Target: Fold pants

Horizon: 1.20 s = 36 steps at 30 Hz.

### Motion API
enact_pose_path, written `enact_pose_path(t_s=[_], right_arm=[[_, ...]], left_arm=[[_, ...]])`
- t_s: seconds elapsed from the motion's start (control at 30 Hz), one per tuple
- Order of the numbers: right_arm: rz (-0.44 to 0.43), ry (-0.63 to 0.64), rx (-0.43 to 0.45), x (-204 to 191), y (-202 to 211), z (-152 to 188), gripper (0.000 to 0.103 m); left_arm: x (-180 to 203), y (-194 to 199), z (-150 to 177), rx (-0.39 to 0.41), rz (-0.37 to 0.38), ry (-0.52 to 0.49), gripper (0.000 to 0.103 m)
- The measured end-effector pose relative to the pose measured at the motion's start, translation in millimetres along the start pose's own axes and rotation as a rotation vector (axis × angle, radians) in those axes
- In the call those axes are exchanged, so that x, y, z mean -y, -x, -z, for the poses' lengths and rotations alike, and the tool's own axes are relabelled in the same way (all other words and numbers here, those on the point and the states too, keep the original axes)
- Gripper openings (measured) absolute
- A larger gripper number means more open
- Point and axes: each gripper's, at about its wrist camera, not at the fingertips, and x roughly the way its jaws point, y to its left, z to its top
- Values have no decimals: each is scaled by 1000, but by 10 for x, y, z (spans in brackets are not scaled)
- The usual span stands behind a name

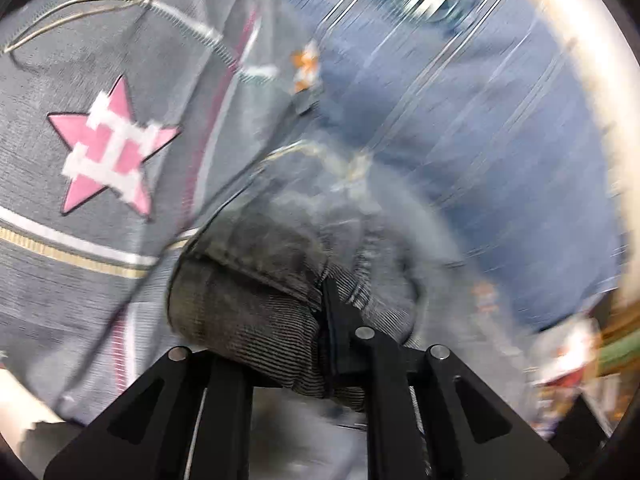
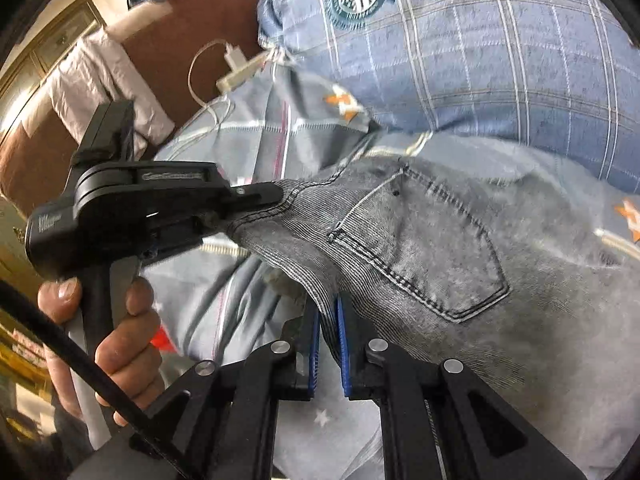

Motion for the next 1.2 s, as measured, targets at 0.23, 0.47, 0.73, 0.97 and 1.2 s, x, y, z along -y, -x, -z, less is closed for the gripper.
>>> enact_pose_path(t_s=[0.23, 0.47, 0.73, 0.97, 1.2], right_arm=[[-113, -194, -60, 328, -378, 228, 35], [-48, -196, 57, 516, 432, 258, 72], [95, -469, 290, 1727, 1695, 617, 80], [160, -791, 458, 2826, 2195, 1214, 80], [179, -1085, 571, 3462, 2705, 1780, 80]], left_arm=[[-229, -343, 35, -94, -81, 112, 30], [26, 64, 40, 122, -129, -16, 57], [598, 403, 320, 335, 37, -255, 74], [1409, 411, 1038, 324, 159, -571, 75], [2564, 344, 1904, 121, 328, -878, 75]])
